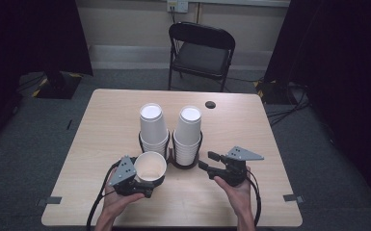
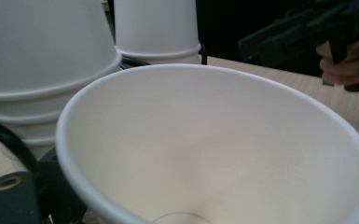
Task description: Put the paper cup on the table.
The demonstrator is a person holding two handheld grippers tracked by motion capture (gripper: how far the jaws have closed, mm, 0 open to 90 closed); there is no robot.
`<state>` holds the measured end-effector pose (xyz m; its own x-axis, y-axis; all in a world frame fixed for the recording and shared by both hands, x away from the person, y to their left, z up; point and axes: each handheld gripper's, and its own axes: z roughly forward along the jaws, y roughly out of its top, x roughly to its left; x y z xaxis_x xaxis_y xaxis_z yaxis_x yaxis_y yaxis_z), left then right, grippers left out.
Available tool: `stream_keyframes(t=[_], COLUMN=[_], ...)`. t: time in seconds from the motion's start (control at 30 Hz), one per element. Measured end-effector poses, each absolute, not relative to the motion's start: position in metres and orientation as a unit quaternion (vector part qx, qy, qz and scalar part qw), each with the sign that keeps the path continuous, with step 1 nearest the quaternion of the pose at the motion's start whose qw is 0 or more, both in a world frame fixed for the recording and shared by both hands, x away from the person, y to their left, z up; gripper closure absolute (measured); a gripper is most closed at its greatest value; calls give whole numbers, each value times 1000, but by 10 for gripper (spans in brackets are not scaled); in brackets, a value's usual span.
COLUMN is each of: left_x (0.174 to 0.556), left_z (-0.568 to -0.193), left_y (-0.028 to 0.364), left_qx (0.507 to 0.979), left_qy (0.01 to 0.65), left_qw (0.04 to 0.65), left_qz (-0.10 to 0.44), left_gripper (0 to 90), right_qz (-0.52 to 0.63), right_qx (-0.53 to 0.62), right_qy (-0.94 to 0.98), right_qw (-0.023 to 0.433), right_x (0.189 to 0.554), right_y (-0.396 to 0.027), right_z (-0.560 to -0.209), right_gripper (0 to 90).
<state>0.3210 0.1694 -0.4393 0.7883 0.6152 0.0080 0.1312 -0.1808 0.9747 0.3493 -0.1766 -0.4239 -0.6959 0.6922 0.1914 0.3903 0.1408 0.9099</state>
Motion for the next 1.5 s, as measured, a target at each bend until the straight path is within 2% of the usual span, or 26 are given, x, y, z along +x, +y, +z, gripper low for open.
stream_keyframes(t=[0.03, 0.47, 0.67, 0.73, 0.77, 0.8, 0.9, 1.1, 1.5], left_x=[321, 335, 342, 344, 346, 347, 352, 362, 387], left_z=[-436, -434, -432, -432, -432, -432, -433, -434, -432], left_y=[174, 206, 219, 224, 226, 228, 234, 247, 252], left_qx=[740, 720, 707, 701, 699, 694, 688, 675, 654], left_qy=[259, 317, 338, 348, 350, 359, 377, 394, 418], left_qw=[581, 568, 566, 567, 566, 567, 559, 558, 557], left_qz=[220, 242, 256, 257, 260, 260, 269, 278, 295], left_gripper=[93, 92, 92, 92, 92, 92, 91, 91, 91], right_qz=[545, 549, 544, 547, 549, 549, 541, 545, 547], right_qx=[369, 402, 429, 438, 446, 446, 448, 456, 448], right_qy=[739, 711, 699, 689, 683, 683, 686, 678, 668], right_qw=[145, 179, 179, 182, 183, 183, 189, 188, 233], right_x=[348, 340, 340, 340, 341, 341, 340, 337, 330], right_y=[-179, -197, -204, -206, -208, -208, -208, -211, -206], right_z=[-428, -451, -462, -466, -468, -468, -472, -478, -489], right_gripper=[430, 358, 330, 299, 245, 245, 150, 149, 149])
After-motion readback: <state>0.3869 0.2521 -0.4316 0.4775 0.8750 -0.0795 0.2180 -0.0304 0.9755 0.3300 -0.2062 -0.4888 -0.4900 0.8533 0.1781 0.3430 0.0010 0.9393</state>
